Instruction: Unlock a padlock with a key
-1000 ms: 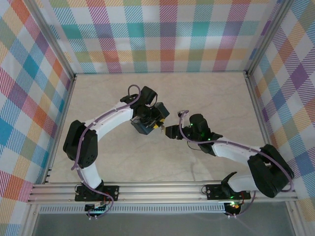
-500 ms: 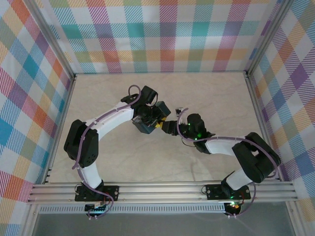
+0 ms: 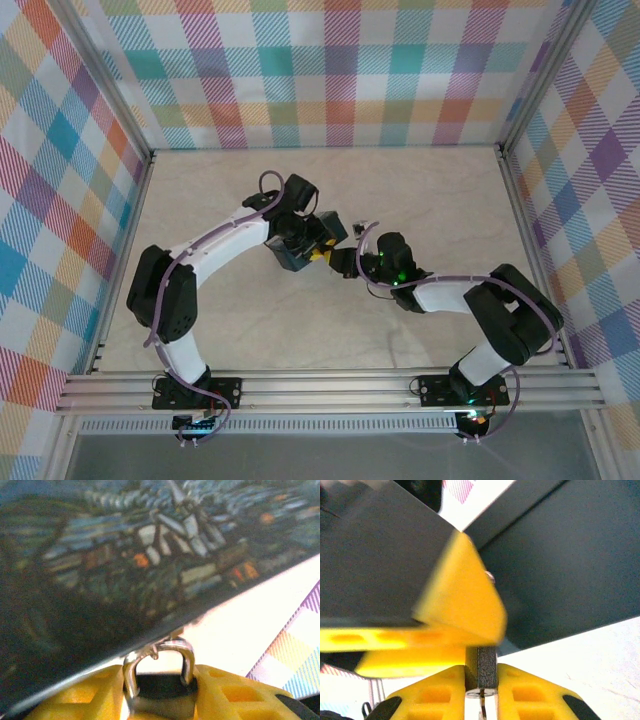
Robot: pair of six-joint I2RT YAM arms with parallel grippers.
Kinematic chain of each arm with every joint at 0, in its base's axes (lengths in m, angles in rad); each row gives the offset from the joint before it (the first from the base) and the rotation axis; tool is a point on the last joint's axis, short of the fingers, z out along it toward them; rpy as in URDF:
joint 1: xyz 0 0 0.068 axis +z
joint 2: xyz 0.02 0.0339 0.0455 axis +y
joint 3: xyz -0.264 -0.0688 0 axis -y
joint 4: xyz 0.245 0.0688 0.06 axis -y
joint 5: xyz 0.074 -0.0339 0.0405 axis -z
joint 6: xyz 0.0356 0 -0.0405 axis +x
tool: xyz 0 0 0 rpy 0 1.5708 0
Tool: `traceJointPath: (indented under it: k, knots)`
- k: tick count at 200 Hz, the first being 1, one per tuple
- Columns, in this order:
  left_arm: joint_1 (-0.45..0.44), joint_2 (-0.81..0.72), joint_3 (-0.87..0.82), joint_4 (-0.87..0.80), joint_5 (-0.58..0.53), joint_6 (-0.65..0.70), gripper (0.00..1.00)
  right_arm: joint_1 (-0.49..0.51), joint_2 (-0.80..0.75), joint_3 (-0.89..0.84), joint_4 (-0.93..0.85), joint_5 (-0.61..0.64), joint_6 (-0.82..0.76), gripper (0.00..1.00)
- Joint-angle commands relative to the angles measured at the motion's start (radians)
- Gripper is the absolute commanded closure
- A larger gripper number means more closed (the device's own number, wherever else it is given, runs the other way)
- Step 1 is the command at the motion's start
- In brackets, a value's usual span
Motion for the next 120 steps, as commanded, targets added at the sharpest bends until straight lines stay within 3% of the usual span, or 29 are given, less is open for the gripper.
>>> traceJointPath:
  k: [1, 34, 63, 101, 120]
  knots:
    - [0.046, -0.078, 0.024, -0.104, -0.025, 0.074, 0.60, -0.003, -0.062, 0.023, -0.106, 0.020, -0.111, 0.94]
    - [0.096, -0.116, 0.029, -0.158, -0.029, 0.136, 0.59, -0.003, -0.113, 0.041, -0.214, -0.005, -0.209, 0.95]
    - [0.106, -0.126, 0.074, -0.237, -0.107, 0.241, 0.59, -0.003, -0.149, 0.086, -0.366, -0.013, -0.335, 0.97]
    - [0.112, -0.116, 0.168, -0.375, -0.394, 0.540, 0.60, 0.007, -0.194, 0.164, -0.608, 0.047, -0.487, 0.97]
    - [0.130, -0.109, 0.120, -0.331, -0.304, 0.605, 0.61, 0.023, -0.219, 0.185, -0.667, 0.094, -0.532, 0.97]
